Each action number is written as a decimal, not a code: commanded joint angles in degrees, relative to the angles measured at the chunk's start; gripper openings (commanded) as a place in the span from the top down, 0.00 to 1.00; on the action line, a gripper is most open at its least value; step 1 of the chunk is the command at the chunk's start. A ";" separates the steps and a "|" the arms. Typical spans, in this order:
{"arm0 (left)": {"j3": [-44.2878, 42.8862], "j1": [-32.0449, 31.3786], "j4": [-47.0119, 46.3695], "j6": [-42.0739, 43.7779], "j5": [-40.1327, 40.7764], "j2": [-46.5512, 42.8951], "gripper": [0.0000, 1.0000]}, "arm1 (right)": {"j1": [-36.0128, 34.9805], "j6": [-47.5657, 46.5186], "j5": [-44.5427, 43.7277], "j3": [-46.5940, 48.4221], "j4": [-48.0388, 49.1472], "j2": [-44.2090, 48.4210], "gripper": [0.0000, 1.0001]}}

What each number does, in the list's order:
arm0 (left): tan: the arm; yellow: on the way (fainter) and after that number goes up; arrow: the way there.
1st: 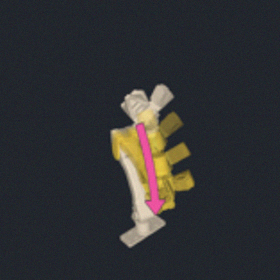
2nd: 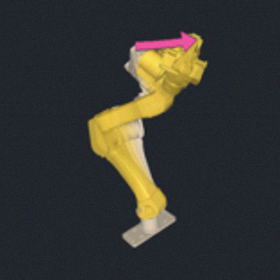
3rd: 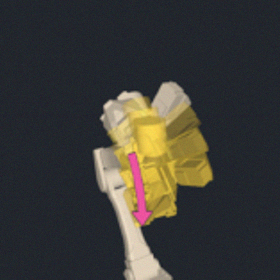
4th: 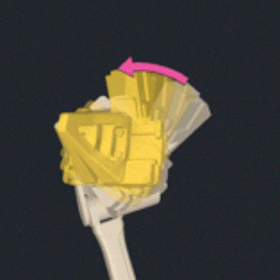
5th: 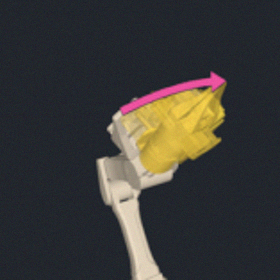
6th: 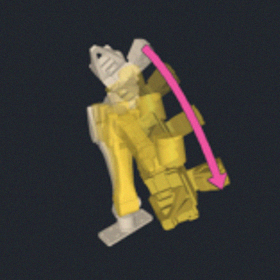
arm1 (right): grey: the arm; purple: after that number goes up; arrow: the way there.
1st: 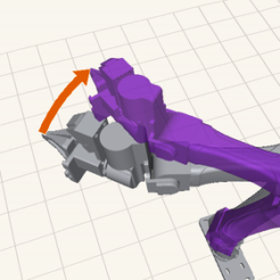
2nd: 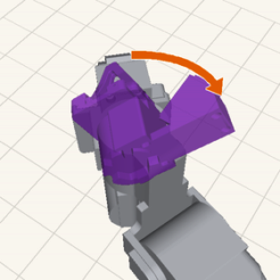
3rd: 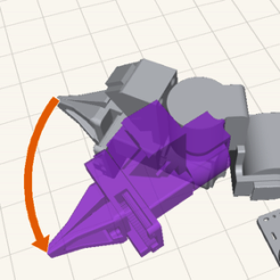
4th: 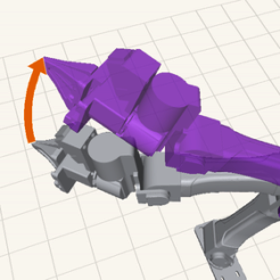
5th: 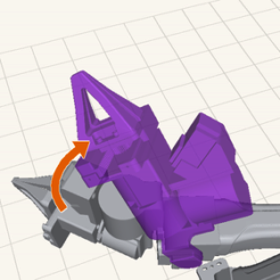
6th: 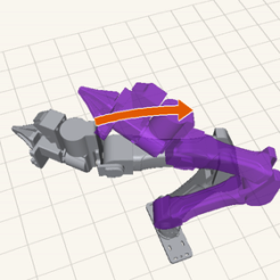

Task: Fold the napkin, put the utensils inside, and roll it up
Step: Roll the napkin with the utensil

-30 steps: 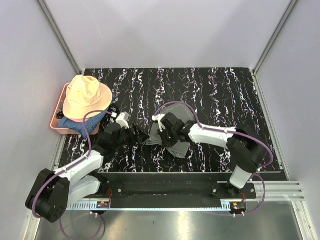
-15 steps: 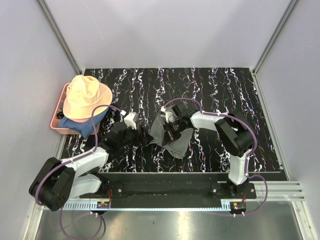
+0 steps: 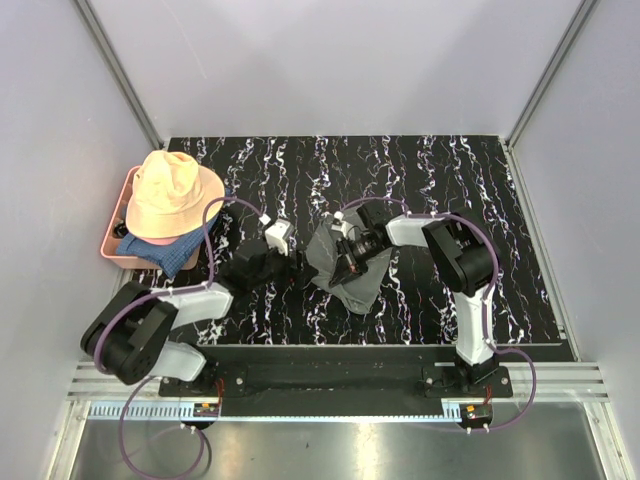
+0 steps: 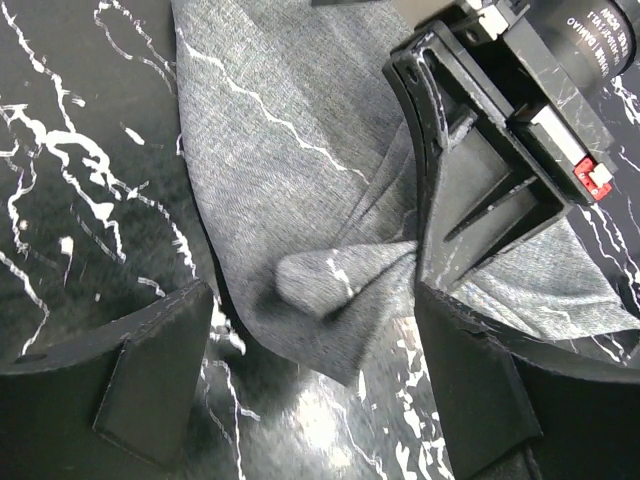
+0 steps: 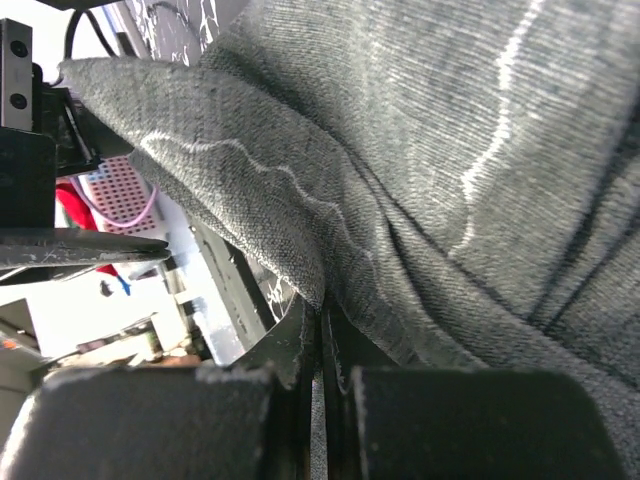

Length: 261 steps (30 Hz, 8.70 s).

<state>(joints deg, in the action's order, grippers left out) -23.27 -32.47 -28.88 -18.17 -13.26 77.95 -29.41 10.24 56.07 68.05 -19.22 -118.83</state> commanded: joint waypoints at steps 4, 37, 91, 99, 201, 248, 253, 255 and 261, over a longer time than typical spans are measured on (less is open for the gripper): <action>-2.74 -0.75 -11.54 0.77 -0.63 4.13 0.18 | 1.72 -1.98 4.31 2.00 -2.57 -2.37 1.00; -3.10 1.09 -10.05 -5.91 -2.65 7.75 0.21 | 4.10 -2.24 5.63 4.90 -6.79 -6.16 1.00; -6.71 0.04 -17.16 -30.34 -18.74 15.30 0.16 | 4.10 -3.82 2.02 4.02 -8.38 -5.28 1.00; -5.30 0.83 -22.53 -31.22 -17.59 19.60 0.16 | 4.10 -3.82 1.76 3.84 -8.46 -5.19 1.00; -14.70 7.86 -0.49 -28.33 -19.27 24.62 0.16 | -8.04 6.72 -20.51 -20.07 -0.82 27.86 1.00; -19.54 8.91 10.25 -24.01 -19.17 26.37 0.16 | -20.33 8.66 -63.80 -18.66 -7.23 38.15 0.36; -19.80 9.00 10.51 -24.01 -19.18 26.29 0.16 | -23.75 8.04 -64.42 -17.43 -7.32 34.19 0.39; -19.89 9.00 10.60 -23.93 -19.18 26.37 0.16 | -24.29 8.13 -64.42 -16.81 -7.58 32.43 0.41; -20.06 9.09 10.69 -23.93 -19.35 26.55 0.16 | -25.35 8.92 -65.12 -15.06 -8.20 28.39 0.46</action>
<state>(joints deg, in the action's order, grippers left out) -43.16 -24.34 -23.40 -44.42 -36.51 102.52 -54.24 18.76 -6.37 49.82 -26.89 -88.51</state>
